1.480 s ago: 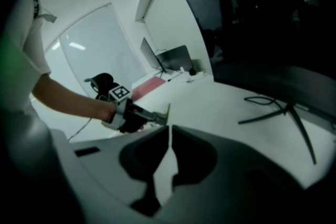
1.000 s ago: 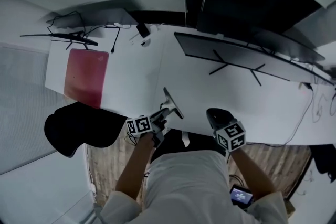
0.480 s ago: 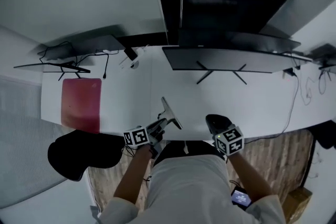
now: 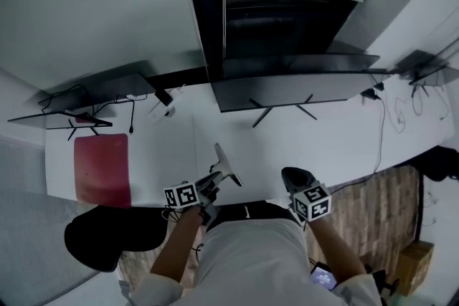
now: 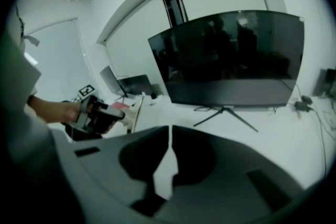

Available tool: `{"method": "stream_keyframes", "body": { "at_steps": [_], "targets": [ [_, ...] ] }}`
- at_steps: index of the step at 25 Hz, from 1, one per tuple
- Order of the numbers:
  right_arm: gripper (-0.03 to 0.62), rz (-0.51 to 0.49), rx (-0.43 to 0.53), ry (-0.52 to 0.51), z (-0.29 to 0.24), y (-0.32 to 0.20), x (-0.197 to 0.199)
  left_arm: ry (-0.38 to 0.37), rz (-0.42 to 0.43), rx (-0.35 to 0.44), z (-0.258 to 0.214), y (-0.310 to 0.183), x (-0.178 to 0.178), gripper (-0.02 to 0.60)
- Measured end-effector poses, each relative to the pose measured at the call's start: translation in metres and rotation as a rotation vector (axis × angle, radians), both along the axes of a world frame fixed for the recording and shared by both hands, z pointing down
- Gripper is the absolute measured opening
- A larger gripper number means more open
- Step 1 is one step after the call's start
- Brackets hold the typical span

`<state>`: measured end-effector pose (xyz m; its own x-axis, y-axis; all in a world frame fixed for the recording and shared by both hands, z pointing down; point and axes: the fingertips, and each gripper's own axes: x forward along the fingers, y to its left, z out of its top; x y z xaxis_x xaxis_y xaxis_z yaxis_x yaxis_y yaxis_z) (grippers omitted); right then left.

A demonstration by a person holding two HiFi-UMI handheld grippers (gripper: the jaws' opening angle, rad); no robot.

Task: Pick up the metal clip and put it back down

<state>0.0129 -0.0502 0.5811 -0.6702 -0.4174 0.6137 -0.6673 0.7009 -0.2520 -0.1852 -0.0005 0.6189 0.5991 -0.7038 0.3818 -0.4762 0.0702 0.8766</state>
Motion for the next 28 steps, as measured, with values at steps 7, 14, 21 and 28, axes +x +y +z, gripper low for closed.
{"method": "stream_keyframes", "body": {
  "at_steps": [7, 14, 21, 28],
  "targets": [
    [0.037, 0.082, 0.035, 0.022, -0.009, 0.015, 0.017, 0.007, 0.083, 0.01, -0.001, -0.008, 0.012, 0.032],
    [0.037, 0.173, 0.042, 0.04, -0.011, 0.035, 0.039, 0.037, 0.169, 0.01, 0.001, -0.01, 0.032, 0.032],
    [0.037, 0.247, 0.046, 0.056, -0.007, 0.045, 0.071, 0.028, 0.24, -0.002, 0.007, -0.018, 0.054, 0.032],
    [0.037, 0.279, 0.045, 0.048, -0.004, 0.037, 0.097, 0.016, 0.269, -0.021, 0.01, -0.03, 0.08, 0.032]
  ]
}}
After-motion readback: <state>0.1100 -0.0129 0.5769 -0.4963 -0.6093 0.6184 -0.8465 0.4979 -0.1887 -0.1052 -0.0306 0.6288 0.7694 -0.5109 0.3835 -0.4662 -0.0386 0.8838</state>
